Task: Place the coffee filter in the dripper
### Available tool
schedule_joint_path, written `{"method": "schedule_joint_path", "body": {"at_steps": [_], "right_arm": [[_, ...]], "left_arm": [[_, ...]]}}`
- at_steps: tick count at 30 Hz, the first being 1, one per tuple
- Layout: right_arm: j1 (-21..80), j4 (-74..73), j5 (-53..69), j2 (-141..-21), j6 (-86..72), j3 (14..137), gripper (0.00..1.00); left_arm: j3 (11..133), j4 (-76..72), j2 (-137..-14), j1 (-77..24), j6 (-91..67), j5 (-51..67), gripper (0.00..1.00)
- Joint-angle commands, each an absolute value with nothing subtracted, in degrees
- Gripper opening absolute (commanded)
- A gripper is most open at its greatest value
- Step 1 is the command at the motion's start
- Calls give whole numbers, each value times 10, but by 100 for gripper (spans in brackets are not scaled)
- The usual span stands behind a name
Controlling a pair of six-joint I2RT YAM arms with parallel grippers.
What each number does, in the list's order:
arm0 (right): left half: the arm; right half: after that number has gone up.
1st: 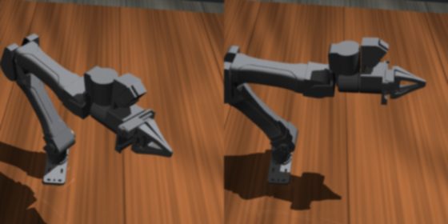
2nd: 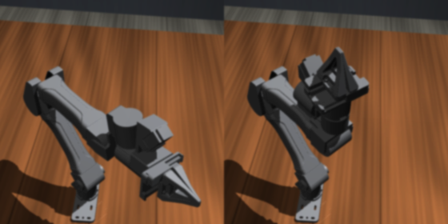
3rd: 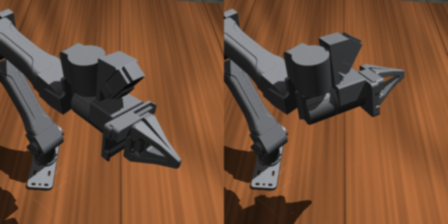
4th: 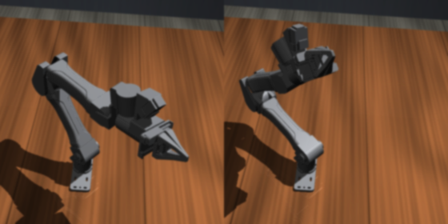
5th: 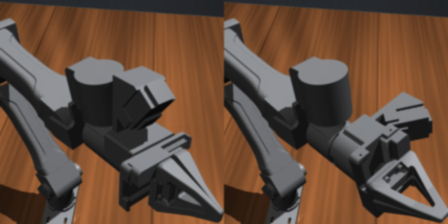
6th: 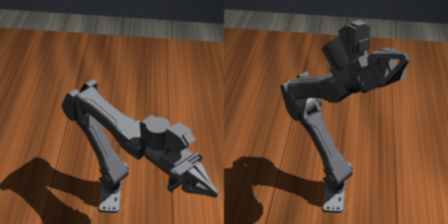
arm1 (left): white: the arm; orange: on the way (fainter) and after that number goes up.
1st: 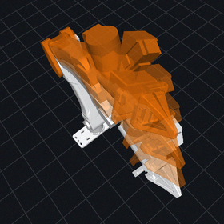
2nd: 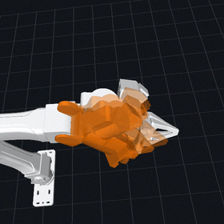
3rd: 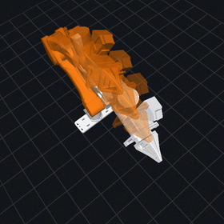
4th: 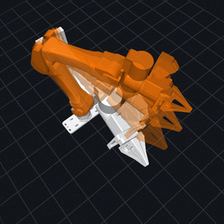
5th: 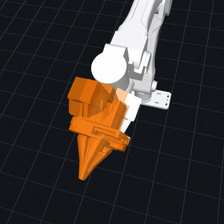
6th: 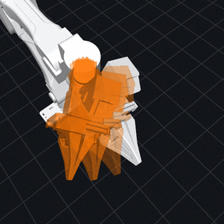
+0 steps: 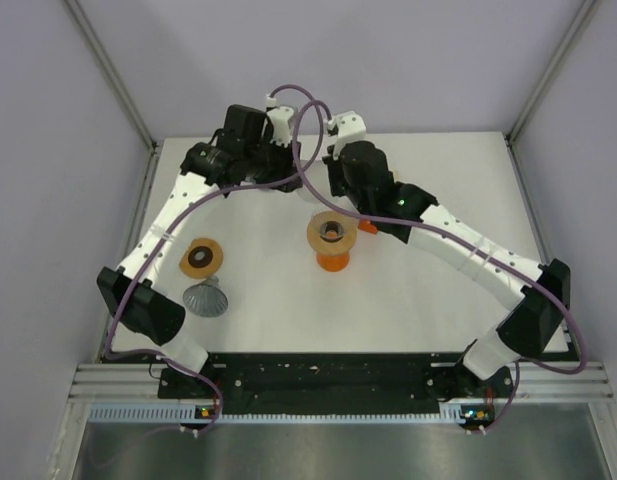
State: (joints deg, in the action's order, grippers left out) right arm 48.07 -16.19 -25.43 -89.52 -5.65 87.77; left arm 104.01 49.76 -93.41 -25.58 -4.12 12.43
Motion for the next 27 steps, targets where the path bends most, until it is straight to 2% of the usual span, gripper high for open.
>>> {"method": "schedule_joint_path", "body": {"at_steps": [1, 6, 10, 13, 15, 17, 19, 21, 27], "right_arm": [[463, -177, -241, -853, -137, 902, 0], [463, -144, -244, -843, -184, 883, 0], [462, -120, -236, -836, -198, 872, 0], [462, -114, -241, -832, -195, 871, 0], [459, -114, -243, -829, -186, 871, 0], [443, -118, -236, -820, -184, 863, 0], [428, -109, -219, -807, -177, 844, 0], [418, -90, -197, -791, -157, 823, 0], [404, -91, -187, -780, -115, 813, 0]], "left_arm": [[1055, 482, -923, -255, -66, 141, 57], [1056, 455, -923, -255, -120, 184, 63], [1061, 459, -942, -255, -135, 208, 63], [1045, 454, -949, -255, -143, 226, 59], [1040, 454, -951, -255, -142, 223, 46], [1040, 456, -945, -255, -134, 208, 15], [1039, 456, -937, -254, -120, 191, 3], [1039, 460, -932, -255, -109, 181, 0], [1034, 476, -930, -254, -82, 163, 0]]}}
